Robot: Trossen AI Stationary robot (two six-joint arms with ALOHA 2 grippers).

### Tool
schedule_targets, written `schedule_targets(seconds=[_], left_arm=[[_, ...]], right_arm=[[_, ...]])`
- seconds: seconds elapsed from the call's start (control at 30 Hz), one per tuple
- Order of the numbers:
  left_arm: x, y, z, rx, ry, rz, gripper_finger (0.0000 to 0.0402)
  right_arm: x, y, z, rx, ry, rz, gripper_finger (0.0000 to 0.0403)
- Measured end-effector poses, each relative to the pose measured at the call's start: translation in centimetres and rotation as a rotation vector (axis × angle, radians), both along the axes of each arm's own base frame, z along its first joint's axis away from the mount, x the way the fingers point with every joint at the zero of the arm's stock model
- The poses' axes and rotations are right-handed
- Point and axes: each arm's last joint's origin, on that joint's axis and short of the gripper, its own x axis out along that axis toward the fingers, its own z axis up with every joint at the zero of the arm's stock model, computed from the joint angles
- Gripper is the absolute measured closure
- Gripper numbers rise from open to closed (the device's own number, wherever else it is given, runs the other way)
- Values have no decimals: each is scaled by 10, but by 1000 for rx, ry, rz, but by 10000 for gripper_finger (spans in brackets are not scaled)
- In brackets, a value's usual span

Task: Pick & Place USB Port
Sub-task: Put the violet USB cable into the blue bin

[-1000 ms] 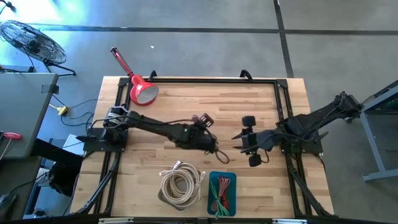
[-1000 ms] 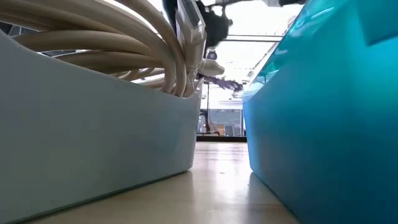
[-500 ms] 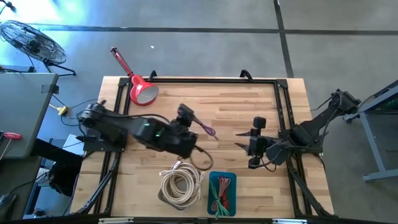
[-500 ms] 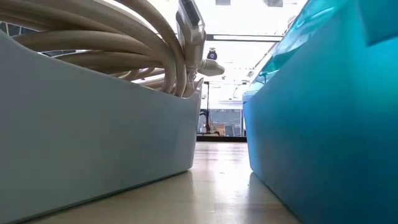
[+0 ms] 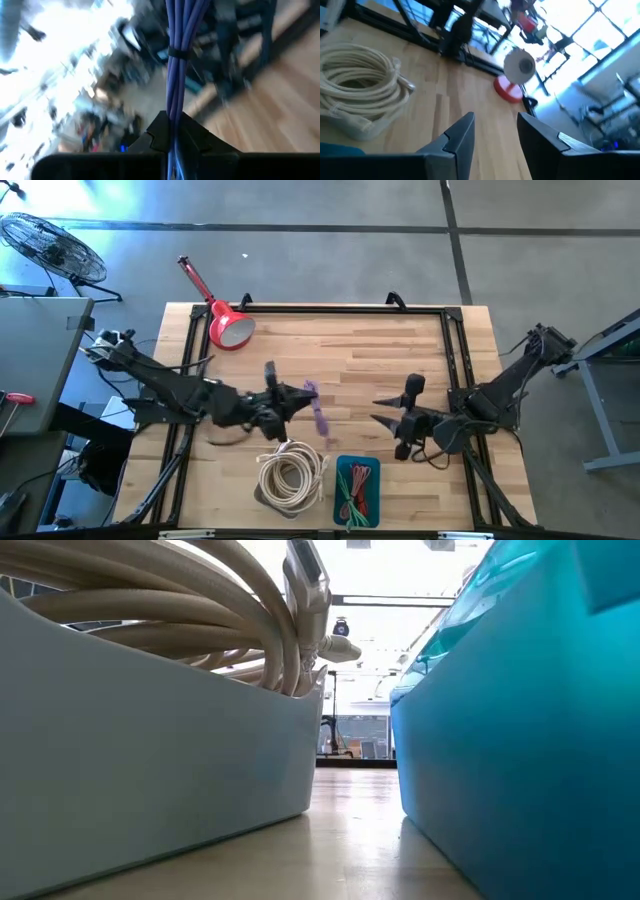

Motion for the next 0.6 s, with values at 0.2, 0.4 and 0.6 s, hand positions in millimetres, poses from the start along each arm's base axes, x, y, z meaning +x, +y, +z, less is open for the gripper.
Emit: schedule_targets(seconds=[0.2,0.4,0.6], left_arm=[[-18,16,-18,-78,-204,-148,392],[-11,32,-25,-149,-228,-303,392],[5,49,-36,-215,-187,-393,392]], right_arm=[[2,12,1,-78,-10,80,263],[9,8,3,-59,0,188,263],[23,-6,6,-20,-13,265,263]])
